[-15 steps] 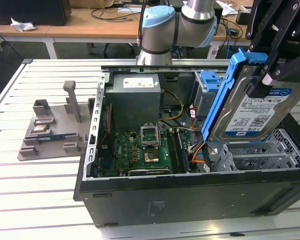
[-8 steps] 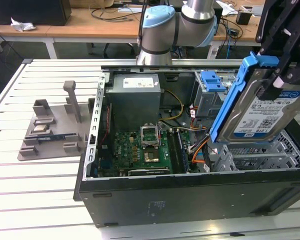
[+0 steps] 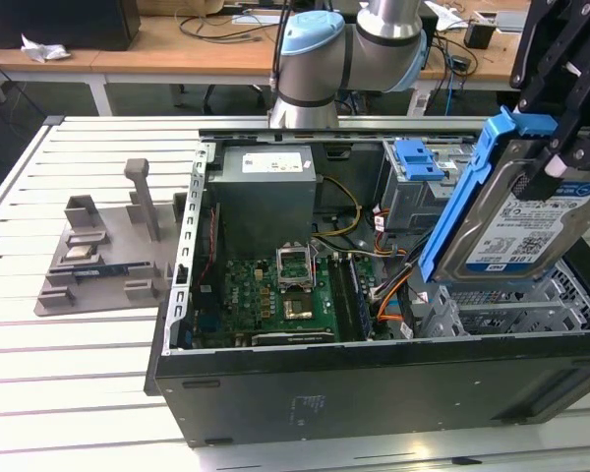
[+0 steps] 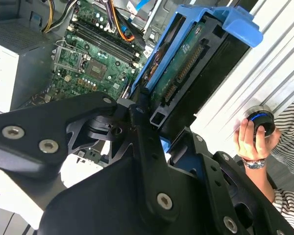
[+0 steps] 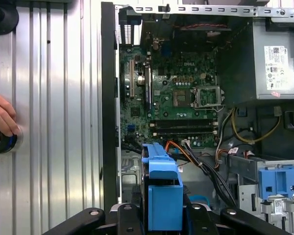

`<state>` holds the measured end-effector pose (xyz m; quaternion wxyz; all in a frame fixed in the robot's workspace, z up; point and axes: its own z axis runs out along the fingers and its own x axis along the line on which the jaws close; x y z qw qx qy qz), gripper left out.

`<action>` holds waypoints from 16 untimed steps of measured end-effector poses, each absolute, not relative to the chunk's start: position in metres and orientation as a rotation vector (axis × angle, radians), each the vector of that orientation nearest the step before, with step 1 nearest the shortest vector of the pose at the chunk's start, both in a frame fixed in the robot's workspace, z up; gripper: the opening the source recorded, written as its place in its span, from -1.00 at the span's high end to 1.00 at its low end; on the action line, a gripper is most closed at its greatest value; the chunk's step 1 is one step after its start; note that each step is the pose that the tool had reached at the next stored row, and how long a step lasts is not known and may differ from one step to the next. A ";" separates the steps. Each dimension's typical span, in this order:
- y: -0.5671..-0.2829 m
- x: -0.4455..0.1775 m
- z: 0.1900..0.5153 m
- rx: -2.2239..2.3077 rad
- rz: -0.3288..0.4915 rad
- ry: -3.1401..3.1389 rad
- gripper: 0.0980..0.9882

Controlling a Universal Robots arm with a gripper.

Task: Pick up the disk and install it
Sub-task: 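Pick up the disk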

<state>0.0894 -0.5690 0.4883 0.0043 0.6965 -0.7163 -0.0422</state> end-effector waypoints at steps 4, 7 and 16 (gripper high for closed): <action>-0.569 0.091 0.487 2.182 -0.132 -2.244 0.39; -0.569 0.093 0.482 2.182 -0.133 -2.244 0.39; -0.569 0.112 0.476 2.181 -0.135 -2.243 0.39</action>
